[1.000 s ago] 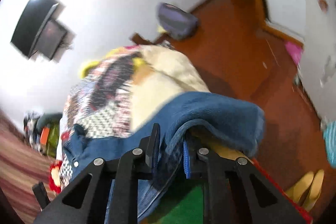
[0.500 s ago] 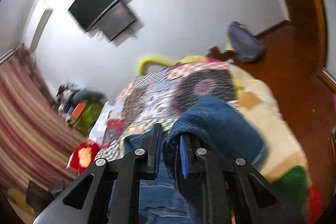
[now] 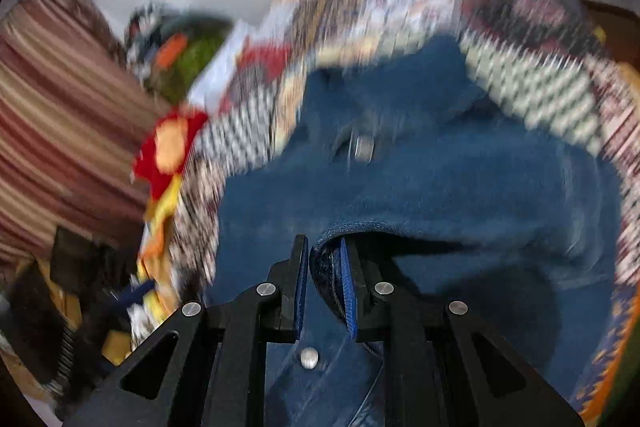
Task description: Fold large clothes
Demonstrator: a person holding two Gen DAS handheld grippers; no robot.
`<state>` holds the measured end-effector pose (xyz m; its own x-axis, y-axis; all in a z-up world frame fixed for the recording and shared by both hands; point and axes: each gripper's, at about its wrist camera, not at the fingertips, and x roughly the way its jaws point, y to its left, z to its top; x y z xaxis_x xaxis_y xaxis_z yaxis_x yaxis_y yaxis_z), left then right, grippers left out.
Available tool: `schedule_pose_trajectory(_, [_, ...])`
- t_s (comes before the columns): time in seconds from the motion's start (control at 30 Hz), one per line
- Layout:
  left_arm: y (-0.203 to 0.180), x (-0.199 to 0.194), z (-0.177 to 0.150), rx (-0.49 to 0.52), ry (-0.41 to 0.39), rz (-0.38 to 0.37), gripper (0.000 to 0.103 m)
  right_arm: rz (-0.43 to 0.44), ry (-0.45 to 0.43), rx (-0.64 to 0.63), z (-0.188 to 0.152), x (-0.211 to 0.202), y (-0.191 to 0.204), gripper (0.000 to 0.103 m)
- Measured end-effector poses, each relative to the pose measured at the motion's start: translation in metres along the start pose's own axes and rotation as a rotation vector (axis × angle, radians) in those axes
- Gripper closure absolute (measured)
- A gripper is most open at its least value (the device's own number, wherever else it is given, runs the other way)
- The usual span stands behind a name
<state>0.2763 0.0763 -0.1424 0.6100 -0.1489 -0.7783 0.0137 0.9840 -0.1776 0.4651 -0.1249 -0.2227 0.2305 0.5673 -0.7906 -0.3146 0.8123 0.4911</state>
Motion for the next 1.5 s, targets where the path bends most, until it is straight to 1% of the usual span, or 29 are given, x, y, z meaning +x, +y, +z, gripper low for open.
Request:
schedule_pose_trajectory(0.07, [0.007,-0.001,-0.002,-0.019,0.002,0.002,0.0,-0.016,0.06,-0.005,-0.013,0.015,-0.004,0.089])
schedule_pose_trajectory(0.17, [0.014,-0.001,-0.004,-0.039,0.009,0.004,0.0,-0.033,0.146,0.022,-0.029,0.028,-0.013,0.089])
schedule_pose_trajectory(0.27, [0.012,-0.001,-0.005,-0.038,0.013,0.012,0.0,-0.032,0.208,0.042,-0.041,0.027,-0.021,0.089])
schedule_pose_trajectory(0.3, [0.011,-0.001,-0.005,-0.036,0.013,0.014,0.0,-0.018,0.228,0.042,-0.045,0.022,-0.022,0.089])
schedule_pose_trajectory(0.37, [0.005,0.0,-0.003,-0.026,0.016,0.014,0.0,0.006,0.234,0.031,-0.051,0.01,-0.025,0.089])
schedule_pose_trajectory(0.47, [-0.007,0.001,0.003,0.0,0.015,0.015,0.0,-0.01,0.165,-0.004,-0.05,-0.022,-0.026,0.089])
schedule_pose_trajectory(0.6, [-0.031,0.006,0.017,0.068,0.009,0.021,0.0,-0.009,0.025,-0.017,-0.038,-0.078,-0.035,0.089])
schedule_pose_trajectory(0.67, [-0.048,0.013,0.028,0.109,0.011,0.019,0.0,-0.027,-0.053,-0.022,-0.03,-0.109,-0.045,0.089])
schedule_pose_trajectory(0.73, [-0.062,0.021,0.037,0.145,0.016,0.023,0.0,-0.075,-0.125,-0.039,-0.026,-0.136,-0.054,0.089])
schedule_pose_trajectory(0.77, [-0.07,0.027,0.042,0.168,0.022,0.023,0.0,-0.114,-0.162,-0.052,-0.025,-0.149,-0.059,0.089])
schedule_pose_trajectory(0.8, [-0.079,0.033,0.046,0.189,0.031,0.022,0.0,-0.145,-0.184,-0.062,-0.023,-0.158,-0.064,0.089])
schedule_pose_trajectory(0.87, [-0.095,0.048,0.053,0.231,0.054,0.016,0.0,-0.234,-0.222,-0.094,-0.022,-0.174,-0.074,0.089])
schedule_pose_trajectory(0.93, [-0.113,0.067,0.058,0.281,0.088,0.017,0.0,-0.305,-0.236,-0.11,-0.024,-0.179,-0.084,0.089])
schedule_pose_trajectory(1.0, [-0.128,0.085,0.059,0.344,0.119,0.014,0.0,-0.342,-0.226,-0.113,-0.027,-0.178,-0.097,0.089])
schedule_pose_trajectory(1.07, [-0.142,0.108,0.056,0.427,0.152,0.042,0.0,-0.336,-0.198,-0.093,-0.033,-0.173,-0.109,0.089])
schedule_pose_trajectory(1.1, [-0.148,0.124,0.053,0.483,0.169,0.092,0.0,-0.329,-0.171,-0.076,-0.035,-0.166,-0.118,0.089])
schedule_pose_trajectory(1.2, [-0.151,0.155,0.047,0.562,0.198,0.196,0.0,-0.314,-0.117,-0.046,-0.04,-0.145,-0.135,0.089])
schedule_pose_trajectory(1.23, [-0.149,0.163,0.046,0.569,0.208,0.221,0.0,-0.303,-0.096,-0.036,-0.042,-0.135,-0.139,0.089])
schedule_pose_trajectory(1.3, [-0.143,0.165,0.05,0.55,0.197,0.231,0.0,-0.284,-0.055,-0.018,-0.043,-0.114,-0.145,0.089])
schedule_pose_trajectory(1.4, [-0.128,0.152,0.061,0.499,0.132,0.259,0.0,-0.284,0.004,-0.018,-0.046,-0.082,-0.149,0.089])
schedule_pose_trajectory(1.47, [-0.111,0.138,0.072,0.445,0.084,0.275,0.0,-0.294,0.036,-0.027,-0.048,-0.066,-0.151,0.089])
schedule_pose_trajectory(1.5, [-0.1,0.131,0.077,0.416,0.067,0.283,0.0,-0.296,0.036,-0.042,-0.049,-0.062,-0.152,0.089])
